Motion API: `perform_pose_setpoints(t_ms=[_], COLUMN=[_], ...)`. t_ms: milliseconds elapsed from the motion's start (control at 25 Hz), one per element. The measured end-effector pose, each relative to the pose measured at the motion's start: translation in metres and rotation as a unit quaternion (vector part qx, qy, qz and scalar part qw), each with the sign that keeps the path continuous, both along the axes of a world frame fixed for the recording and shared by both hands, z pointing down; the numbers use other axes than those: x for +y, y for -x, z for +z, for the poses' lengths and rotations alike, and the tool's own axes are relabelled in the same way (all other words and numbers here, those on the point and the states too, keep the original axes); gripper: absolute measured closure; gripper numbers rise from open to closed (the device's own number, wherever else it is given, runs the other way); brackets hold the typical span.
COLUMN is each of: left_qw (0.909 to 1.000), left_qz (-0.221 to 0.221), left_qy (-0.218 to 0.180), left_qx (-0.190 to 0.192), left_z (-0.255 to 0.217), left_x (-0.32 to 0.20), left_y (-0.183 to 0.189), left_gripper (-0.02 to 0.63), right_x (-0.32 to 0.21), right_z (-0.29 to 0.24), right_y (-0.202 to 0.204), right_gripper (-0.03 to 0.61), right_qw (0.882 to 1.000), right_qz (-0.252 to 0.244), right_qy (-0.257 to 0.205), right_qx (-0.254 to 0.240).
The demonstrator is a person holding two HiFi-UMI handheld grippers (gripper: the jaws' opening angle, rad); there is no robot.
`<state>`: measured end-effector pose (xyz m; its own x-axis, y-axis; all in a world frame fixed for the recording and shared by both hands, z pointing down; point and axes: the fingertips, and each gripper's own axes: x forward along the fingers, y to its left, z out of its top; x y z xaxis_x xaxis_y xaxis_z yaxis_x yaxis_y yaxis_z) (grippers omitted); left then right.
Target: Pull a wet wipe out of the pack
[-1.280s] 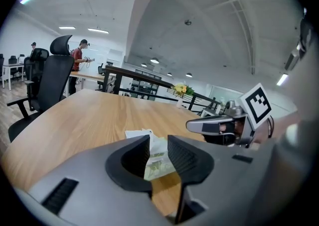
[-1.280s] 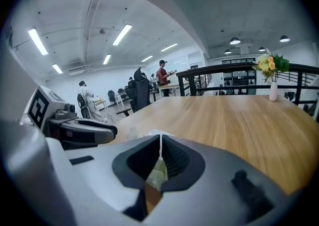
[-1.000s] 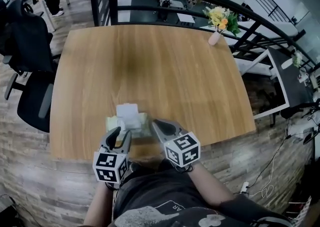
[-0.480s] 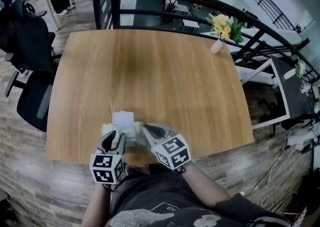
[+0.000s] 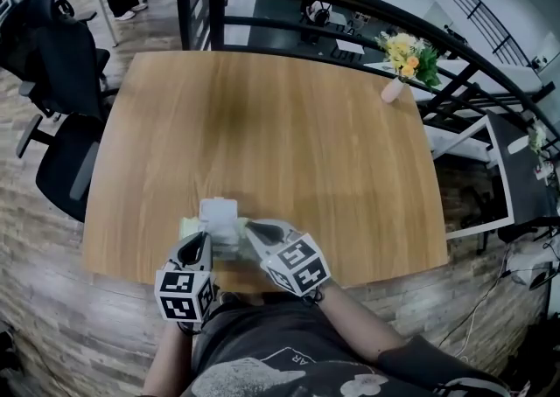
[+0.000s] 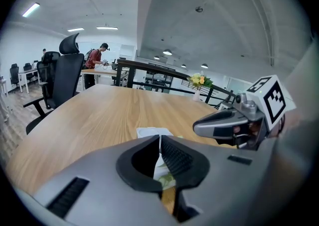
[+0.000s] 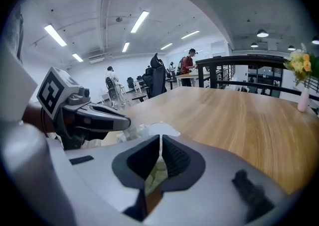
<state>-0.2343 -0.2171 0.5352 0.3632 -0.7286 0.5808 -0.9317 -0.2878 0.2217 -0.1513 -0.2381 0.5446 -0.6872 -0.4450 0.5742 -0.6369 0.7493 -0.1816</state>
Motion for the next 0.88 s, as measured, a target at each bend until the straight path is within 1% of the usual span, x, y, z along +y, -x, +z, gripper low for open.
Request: perform_pose_setpoints(t_ms=[160, 400, 440, 480, 520, 640, 880], left_qw=[1.0000, 0.9997, 0.9996, 0.9996, 0.9995, 0.9994, 0.9995], left_qz=[-0.007, -0.024, -0.027, -0.029, -0.030, -0.033, -0.032], left_qy=[0.002, 0.002, 0.003, 0.003, 0.004, 0.006, 0.005], left_qx=[0.001, -0.003, -0.003, -0.004, -0.005, -0.008, -0.006], left_z=[0.000, 0.000, 0.000, -0.001, -0.001, 0.000, -0.002], left_x=[0.000, -0.001, -0.001, -0.001, -0.001, 0.001, 0.001], left_y=[0.005, 0.014, 0.014, 0.015, 0.016, 0.018, 0.016], left_gripper=[0.592, 0.594, 0.594, 0.594, 0.594, 0.594, 0.594], right_x=[-0.001, 0.008, 0.011, 0.013, 0.015, 0.019, 0.020], right_z=[0.000, 0.005, 0.005, 0.005, 0.006, 0.012, 0.023], right_y=[0.010, 0.027, 0.030, 0.033, 0.036, 0.042, 0.046], right_gripper=[0.551, 0.546, 0.521, 0.465, 0.454, 0.449, 0.449], right_qw=[1.000, 0.996, 0.995, 0.994, 0.993, 0.990, 0.987], right_qz=[-0.023, -0.081, -0.092, -0.103, -0.113, -0.136, -0.154], right_qy=[0.004, 0.019, 0.023, 0.027, 0.029, 0.024, 0.014], right_qx=[-0.006, -0.009, -0.012, -0.012, -0.009, 0.011, 0.043])
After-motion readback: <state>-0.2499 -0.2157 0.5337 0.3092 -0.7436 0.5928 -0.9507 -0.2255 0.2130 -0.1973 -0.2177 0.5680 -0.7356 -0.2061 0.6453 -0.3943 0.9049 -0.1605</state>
